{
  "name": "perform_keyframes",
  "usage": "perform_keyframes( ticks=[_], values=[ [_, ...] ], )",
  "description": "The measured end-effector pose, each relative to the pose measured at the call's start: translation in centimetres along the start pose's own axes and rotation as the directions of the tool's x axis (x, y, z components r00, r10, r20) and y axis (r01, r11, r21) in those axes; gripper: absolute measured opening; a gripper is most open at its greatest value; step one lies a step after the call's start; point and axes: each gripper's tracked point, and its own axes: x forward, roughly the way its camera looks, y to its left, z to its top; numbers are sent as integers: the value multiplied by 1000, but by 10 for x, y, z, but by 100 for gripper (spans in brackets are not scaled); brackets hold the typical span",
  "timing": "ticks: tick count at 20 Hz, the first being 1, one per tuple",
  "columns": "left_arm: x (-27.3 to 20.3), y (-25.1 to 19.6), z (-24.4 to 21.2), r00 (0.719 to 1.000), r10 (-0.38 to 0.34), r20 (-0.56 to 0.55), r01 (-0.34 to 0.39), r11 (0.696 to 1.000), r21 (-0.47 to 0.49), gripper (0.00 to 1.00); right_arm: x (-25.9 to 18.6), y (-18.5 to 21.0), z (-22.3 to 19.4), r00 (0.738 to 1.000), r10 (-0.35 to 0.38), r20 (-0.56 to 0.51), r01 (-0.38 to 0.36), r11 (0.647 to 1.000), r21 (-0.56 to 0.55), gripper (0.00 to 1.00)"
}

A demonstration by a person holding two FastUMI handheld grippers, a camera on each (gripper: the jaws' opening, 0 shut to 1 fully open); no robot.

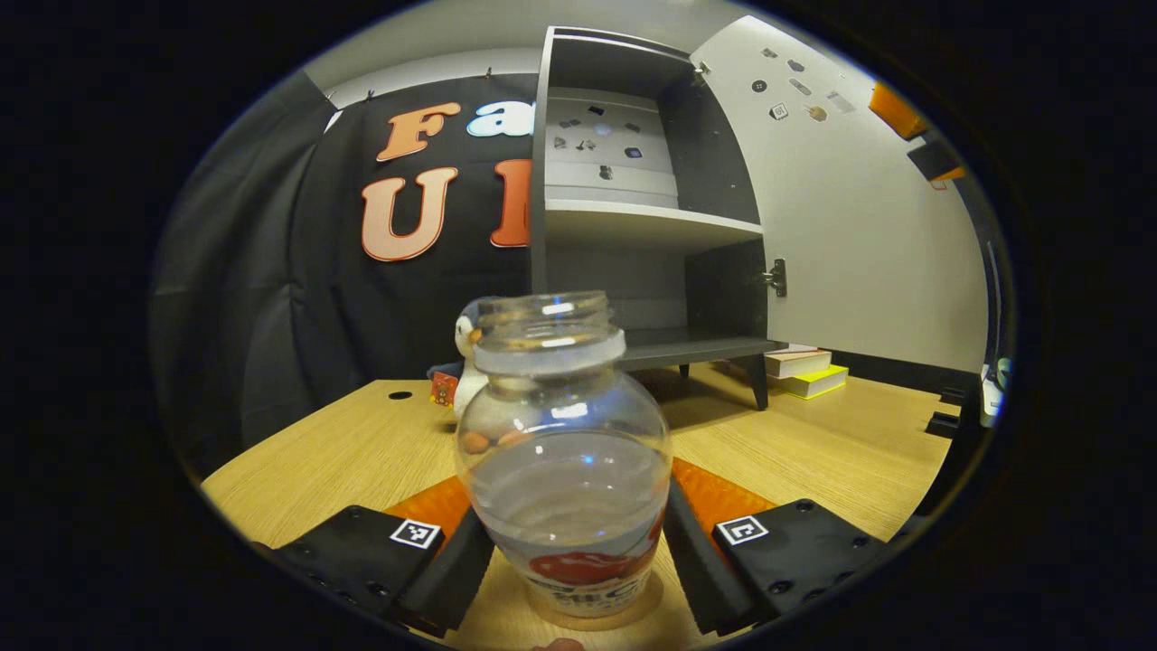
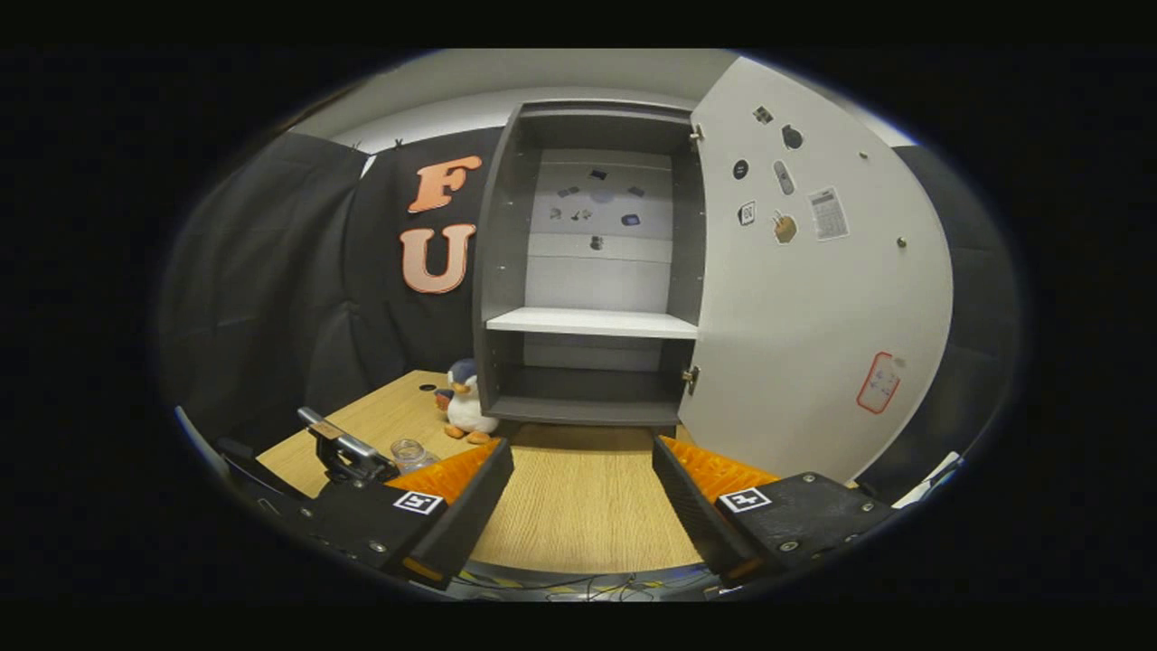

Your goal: Open the cabinet door with the right hand, grasp the bottle in the cabinet with the left hand and place it on the coaster, then close the cabinet door with the right hand.

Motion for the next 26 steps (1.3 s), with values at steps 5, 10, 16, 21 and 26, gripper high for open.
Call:
perform_keyframes(
  ticks=[5, 10, 16, 21, 26],
  values=[
    [12, 2, 25, 999, -2, 32, 2, 1000, 12, 96, 4, 0, 7, 1000, 3, 7, -3, 1000, 1, 95],
    [16, 2, 80, 995, -8, 100, 4, 999, 38, 95, 2, -5, 27, 999, 2, 38, -1, 1000, -16, 95],
    [15, -4, 155, 988, -17, 154, 7, 998, 67, 95, -6, -25, 61, 996, -22, 89, 23, 1000, -5, 95],
    [9, -7, 197, 990, 2, 144, -9, 999, 47, 95, -10, -44, 84, 989, -51, 138, 52, 999, -3, 95],
    [-4, -6, 233, 990, 29, 137, -34, 999, 30, 95, -24, -62, 100, 979, -82, 188, 84, 996, 2, 95]
  ],
)
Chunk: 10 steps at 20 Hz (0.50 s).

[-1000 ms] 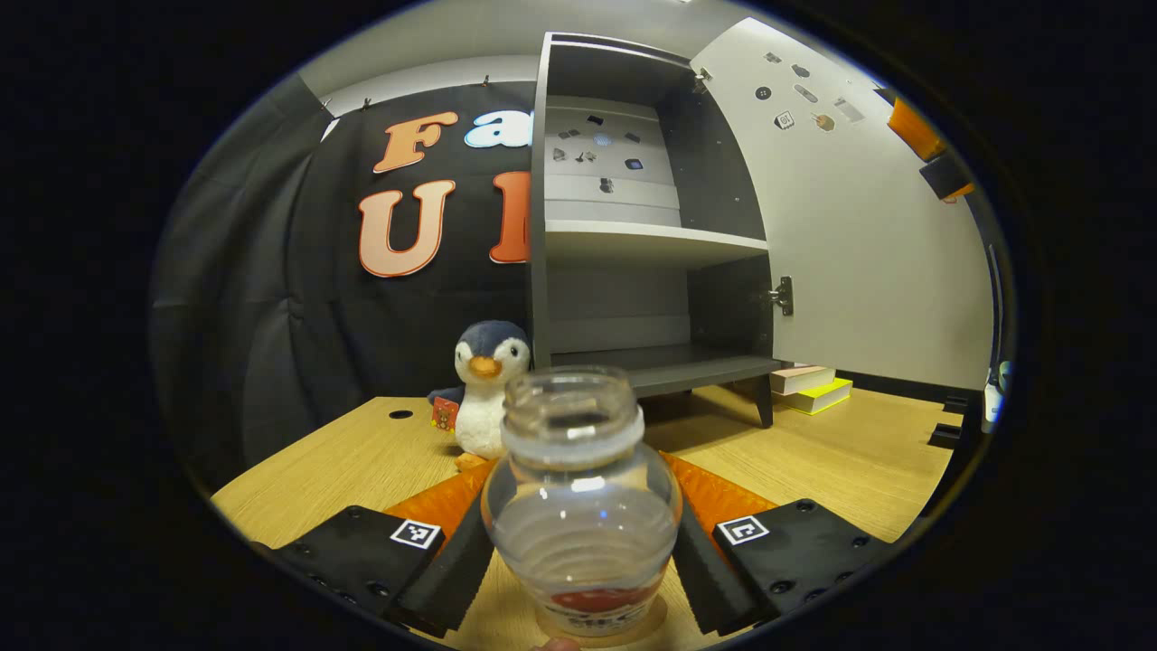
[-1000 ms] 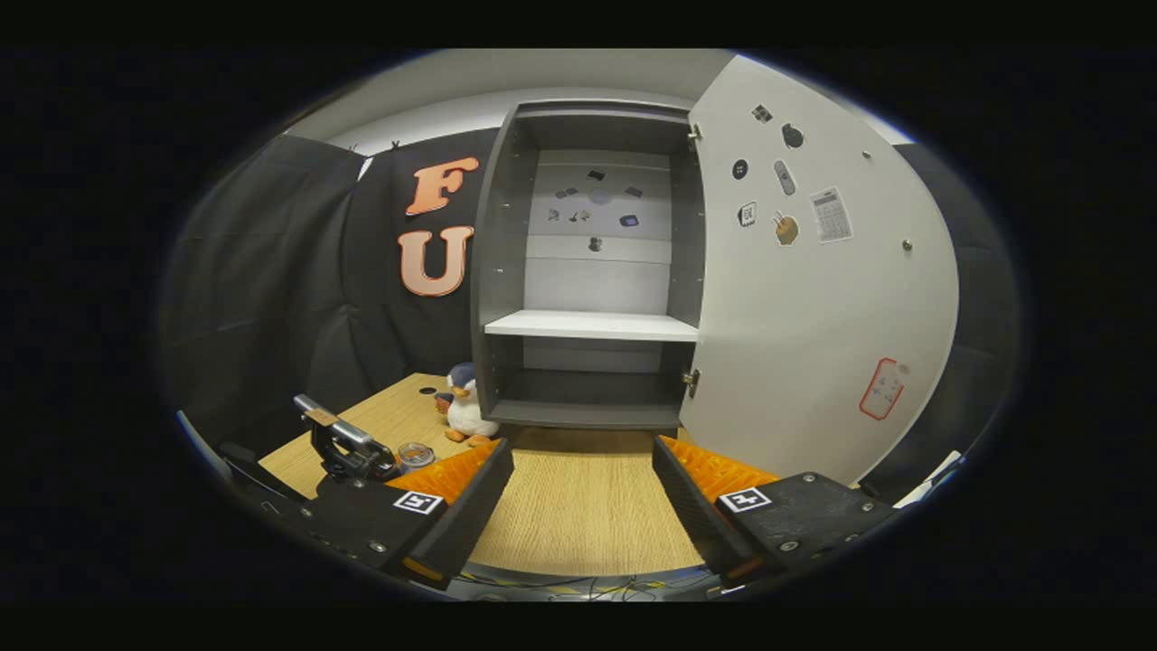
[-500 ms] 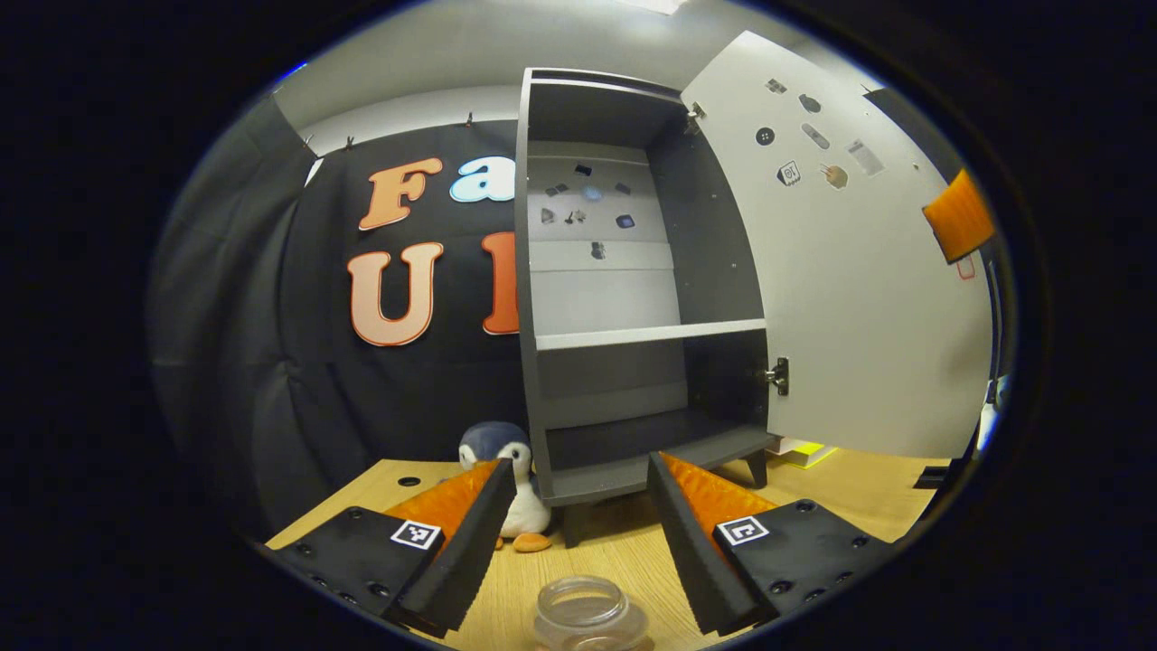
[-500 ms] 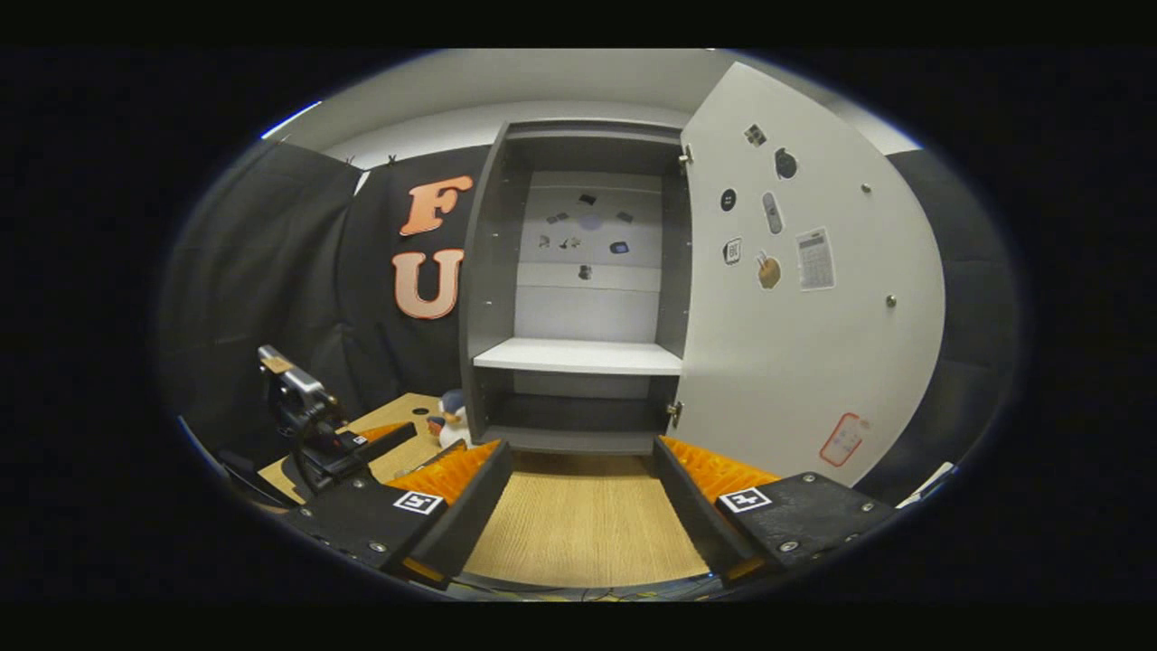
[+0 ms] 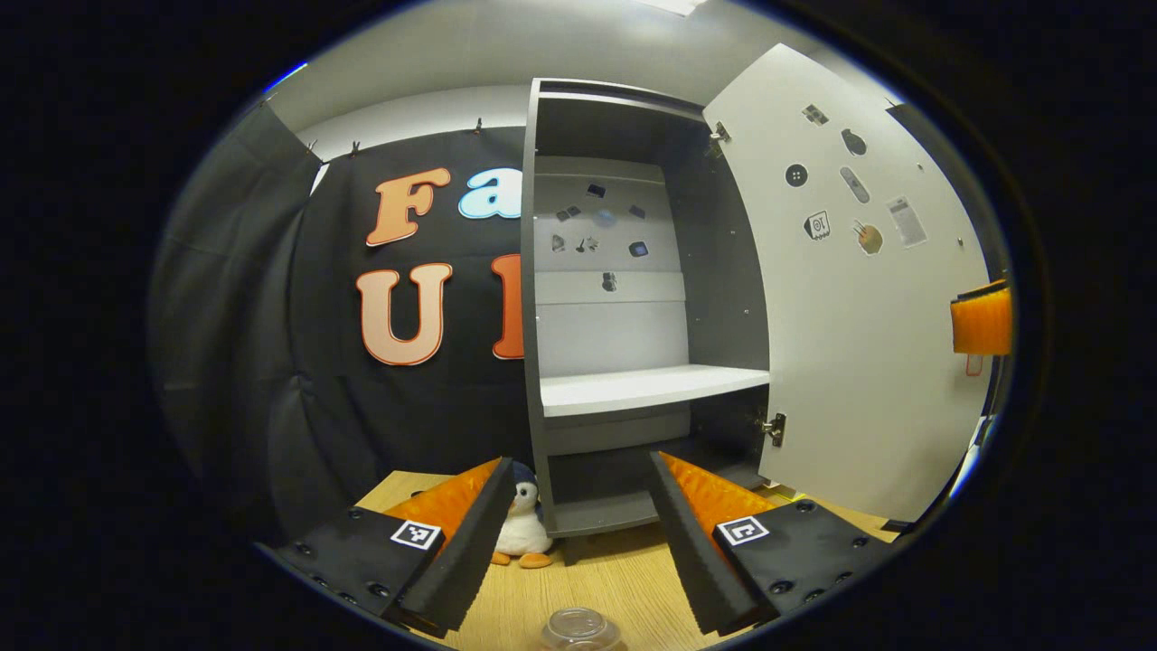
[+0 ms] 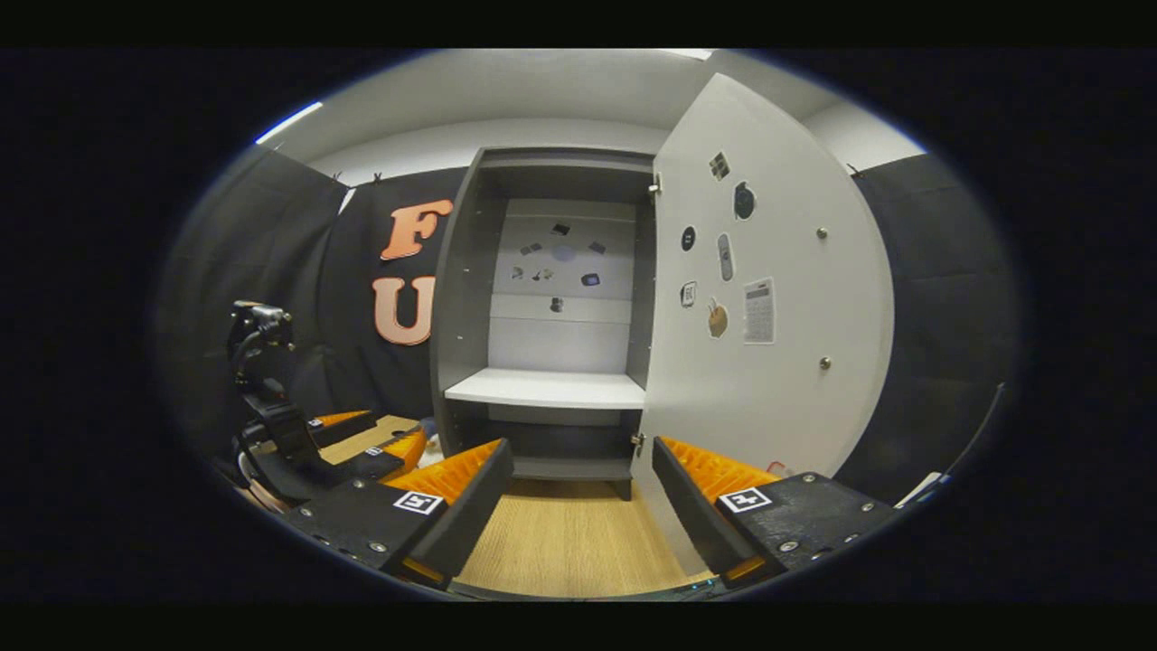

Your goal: Open the cabinet door with the right hand, grasp the bottle in the cabinet with the left hand and place it on the coaster, then close the cabinet door with the right hand.

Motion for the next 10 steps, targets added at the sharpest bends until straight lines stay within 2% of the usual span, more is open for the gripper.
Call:
perform_keyframes(
  ticks=[3, 6, 9, 10],
  values=[
    [-5, 4, 19, 1000, 23, -3, -23, 999, -24, 95, -12, -13, 9, 1000, -12, 16, 12, 1000, 5, 97],
    [-9, 8, 37, 999, 54, -1, -54, 997, -46, 95, -30, -31, 27, 998, -35, 52, 34, 999, 16, 95],
    [-9, 8, 54, 998, 68, 7, -68, 996, -63, 95, -55, -72, 52, 987, -120, 110, 122, 992, -11, 98],
    [-9, 8, 59, 997, 74, 11, -73, 995, -67, 95, -60, -89, 57, 980, -161, 120, 165, 986, -28, 95]
  ],
)
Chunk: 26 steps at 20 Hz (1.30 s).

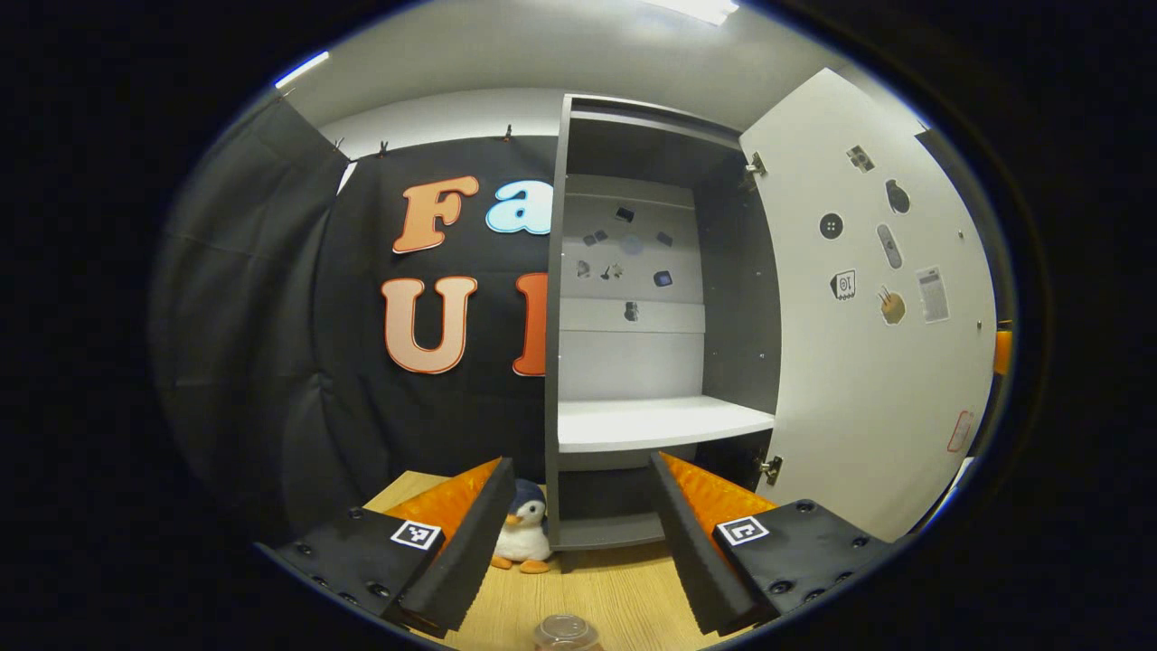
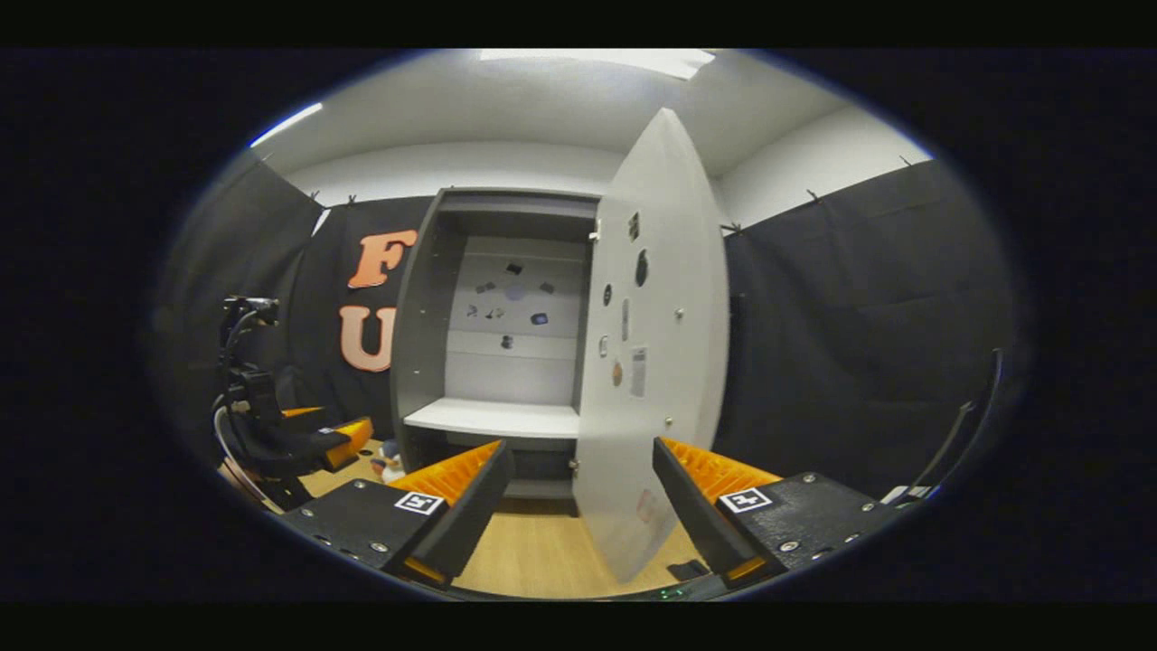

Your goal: Open the cabinet door with the right hand, grasp the bottle in the cabinet with the left hand and place it on the coaster, then close the cabinet door with the right hand.

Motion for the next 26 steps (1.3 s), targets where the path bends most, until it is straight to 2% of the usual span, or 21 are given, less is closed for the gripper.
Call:
perform_keyframes(
  ticks=[1, 3, 7, 9, 12, 15, 19, 23, 24, 25, 26],
  values=[
    [0, -1, 4, 1000, 5, 4, -5, 1000, -3, 95, -4, -18, 3, 999, -38, 5, 38, 999, -24, 98],
    [-1, 0, 11, 1000, 22, 8, -22, 1000, -6, 95, -6, -52, 7, 995, -101, 3, 101, 993, -58, 95],
    [-5, 4, 21, 997, 74, 25, -75, 997, 27, 95, -9, -101, 7, 985, -172, -6, 170, 981, -90, 95],
    [-9, 6, 24, 995, 93, 31, -94, 995, 39, 95, -1, -117, 2, 982, -187, -24, 184, 978, -93, 95],
    [-15, 4, 23, 995, 95, 22, -96, 995, 36, 95, 14, -123, -6, 985, -165, -45, 161, 984, -72, 95],
    [-13, 7, 23, 995, 94, 19, -94, 995, 35, 95, 23, -107, -6, 993, -108, -47, 106, 994, -28, 95],
    [-8, 14, 28, 996, 84, 32, -85, 996, 38, 95, 24, -90, -3, 996, -74, -46, 71, 996, -51, 89],
    [1, 21, 32, 996, 71, 45, -72, 997, 33, 95, 18, -47, -1, 998, 19, -58, -18, 1000, 17, 88],
    [9, 20, 36, 997, 65, 42, -67, 997, 29, 95, 19, -33, 0, 997, 44, -57, -43, 999, 33, 82],
    [10, 23, 36, 997, 62, 42, -63, 998, 29, 95, 22, -20, 0, 996, 64, -54, -62, 997, 39, 87],
    [11, 27, 37, 997, 62, 44, -63, 998, 30, 95, 26, -9, 1, 996, 80, -45, -78, 996, 29, 87]
  ],
)
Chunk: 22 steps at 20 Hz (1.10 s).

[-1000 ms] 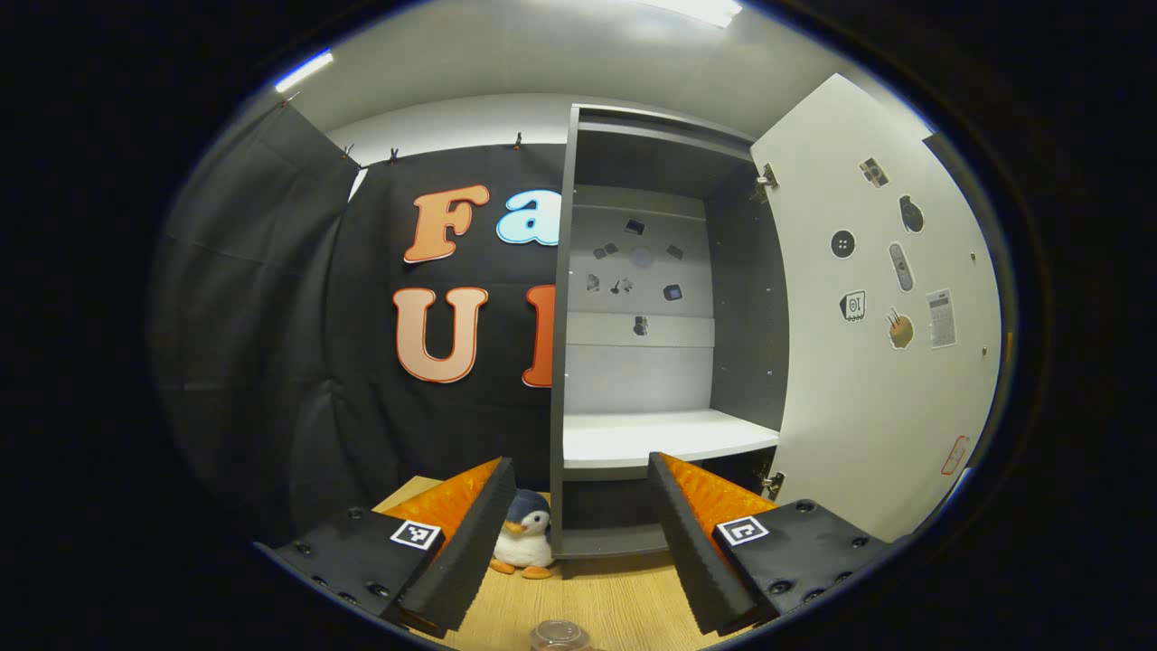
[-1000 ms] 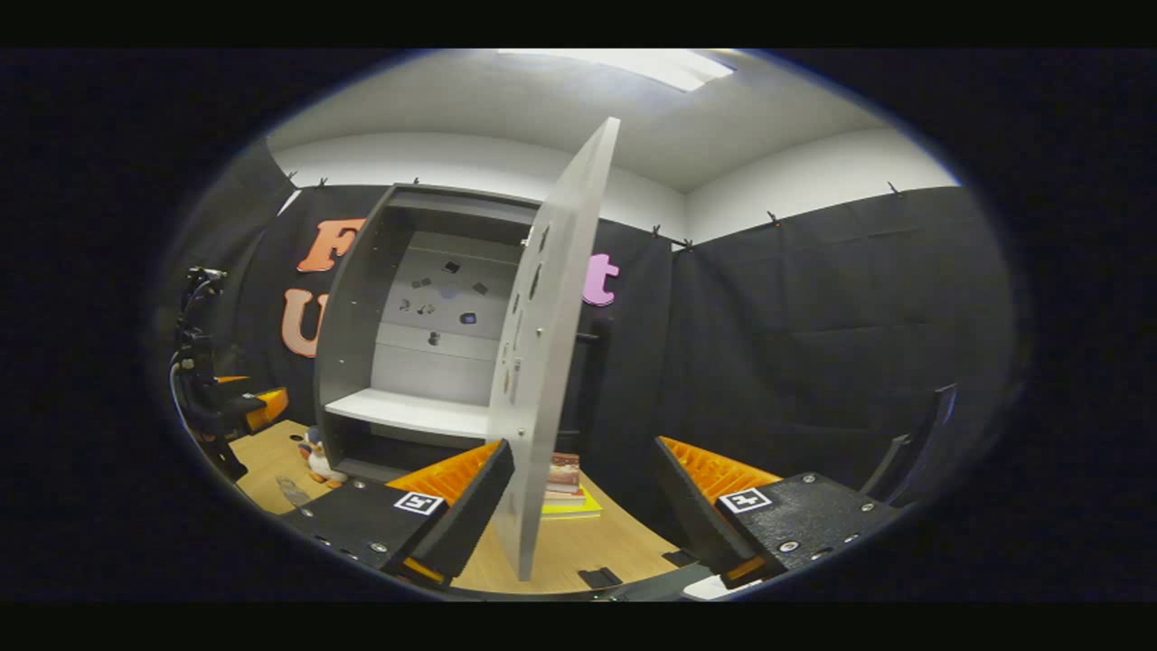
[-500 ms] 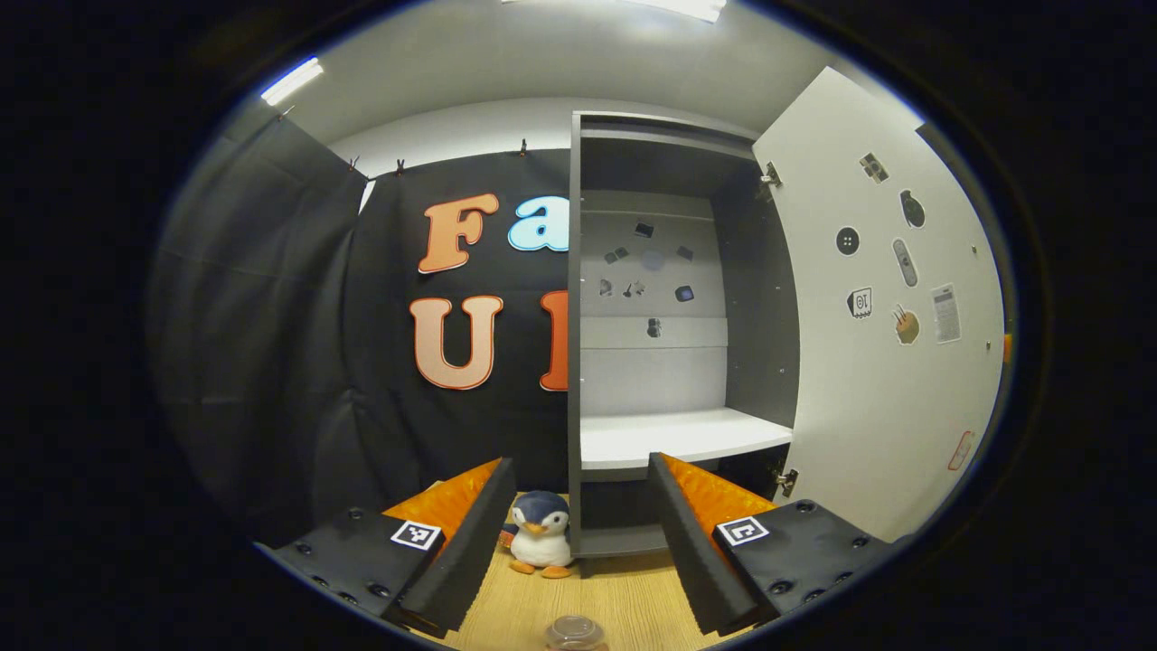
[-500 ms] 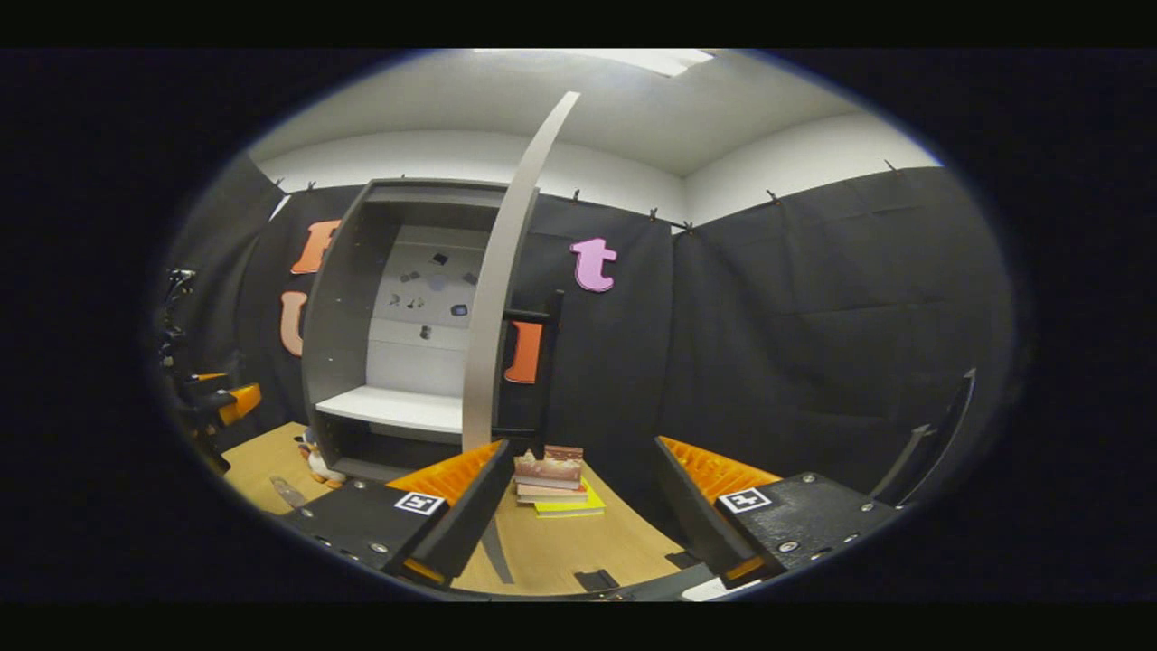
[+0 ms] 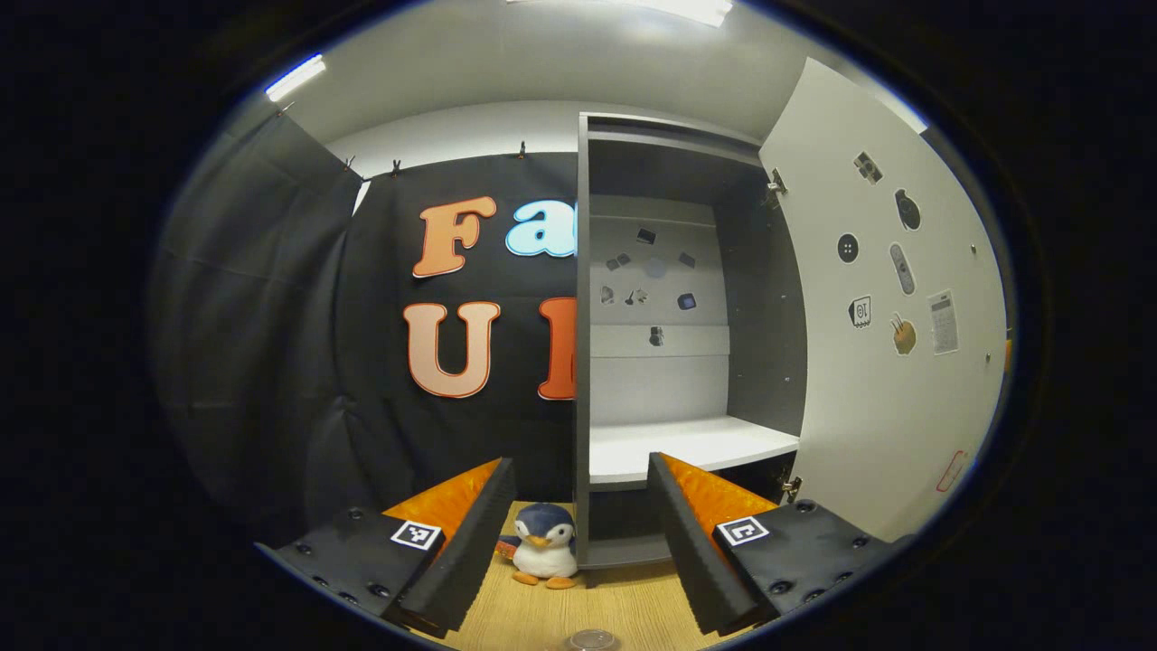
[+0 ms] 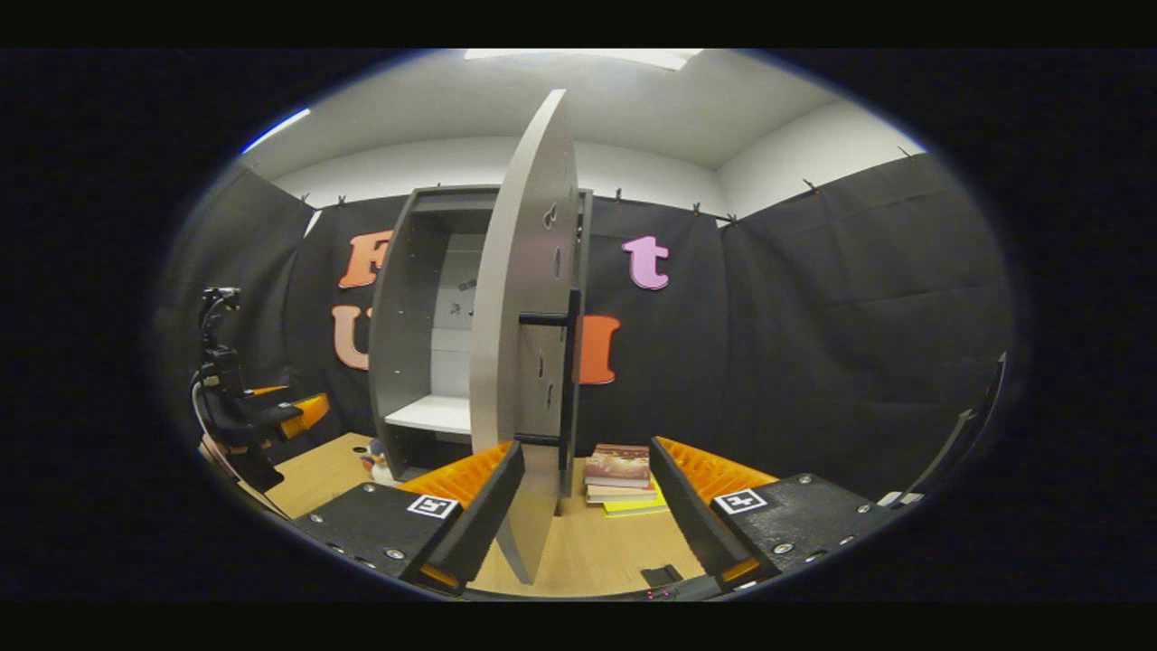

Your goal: Open the cabinet door with the right hand, grasp the bottle in the cabinet with the left hand and place it on the coaster, then close the cabinet door with the right hand.

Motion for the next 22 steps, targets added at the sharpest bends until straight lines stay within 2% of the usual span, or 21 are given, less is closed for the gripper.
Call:
perform_keyframes(
  ticks=[5, 8, 9, 10, 12, 13, 14, 15, 16, 17, 18, 22],
  values=[
    [3, 29, -9, 1000, 10, -18, -10, 1000, -11, 95, 20, 59, 3, 996, 86, 8, -86, 996, -33, 88],
    [9, 48, -11, 1000, 20, -21, -20, 1000, -3, 95, 33, 86, 4, 995, 101, 12, -100, 993, -56, 89],
    [10, 53, -12, 1000, 21, -19, -21, 1000, -2, 95, 39, 94, 2, 995, 102, 10, -101, 993, -66, 84],
    [12, 58, -12, 1000, 22, -19, -22, 1000, -1, 95, 45, 101, 0, 995, 101, 3, -101, 992, -72, 89],
    [17, 69, -16, 999, 25, -24, -25, 1000, 0, 95, 52, 120, 1, 992, 123, 9, -122, 991, -57, 89],
    [20, 74, -20, 999, 28, -30, -28, 1000, -1, 95, 57, 129, -1, 991, 130, 2, -130, 990, -51, 94],
    [23, 80, -22, 999, 31, -32, -31, 1000, -4, 95, 60, 138, -1, 990, 142, 1, -141, 989, -46, 94],
    [26, 85, -23, 999, 35, -34, -36, 999, -7, 95, 66, 147, -1, 989, 151, 4, -151, 988, -43, 89],
    [28, 91, -24, 999, 39, -36, -40, 999, -10, 95, 73, 158, -2, 987, 159, 5, -158, 986, -45, 94],
    [30, 97, -27, 998, 42, -38, -42, 999, -14, 95, 81, 166, -1, 986, 164, 10, -163, 986, -43, 90],
    [33, 102, -29, 998, 43, -43, -44, 999, -16, 95, 90, 179, -2, 985, 172, 6, -172, 984, -36, 93],
    [43, 122, -37, 998, 42, -56, -42, 999, -7, 95, 131, 220, -1, 982, 188, 3, -188, 982, 8, 93]
  ],
)
